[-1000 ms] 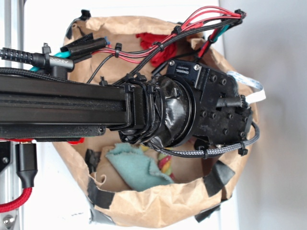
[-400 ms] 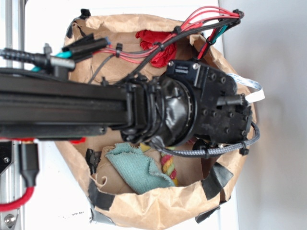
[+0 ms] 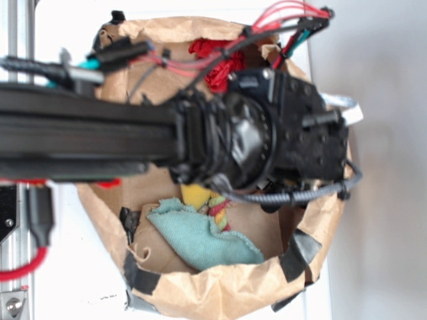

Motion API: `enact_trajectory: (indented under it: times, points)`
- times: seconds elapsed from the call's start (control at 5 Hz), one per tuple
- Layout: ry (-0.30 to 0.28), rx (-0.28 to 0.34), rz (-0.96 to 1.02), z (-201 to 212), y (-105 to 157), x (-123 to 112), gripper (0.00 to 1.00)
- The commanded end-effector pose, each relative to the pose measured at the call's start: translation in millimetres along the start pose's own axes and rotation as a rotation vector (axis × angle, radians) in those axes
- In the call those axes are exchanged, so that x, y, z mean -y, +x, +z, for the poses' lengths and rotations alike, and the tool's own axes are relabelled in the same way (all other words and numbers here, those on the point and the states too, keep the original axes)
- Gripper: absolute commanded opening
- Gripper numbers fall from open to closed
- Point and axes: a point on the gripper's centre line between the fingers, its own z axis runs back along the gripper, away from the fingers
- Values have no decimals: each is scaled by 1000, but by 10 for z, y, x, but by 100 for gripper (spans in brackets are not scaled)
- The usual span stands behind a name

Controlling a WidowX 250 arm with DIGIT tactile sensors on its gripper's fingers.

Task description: Grab the multicolored rope.

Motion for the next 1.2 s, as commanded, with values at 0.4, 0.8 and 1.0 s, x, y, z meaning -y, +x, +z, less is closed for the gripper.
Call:
enact_trajectory:
  times: [0.4, 0.8, 1.0]
  points:
    - [-218, 11, -98, 1122, 26, -211, 0]
    - [-241, 135, -380, 1338, -135, -215, 0]
    - [-238, 257, -547, 1424, -165, -275, 0]
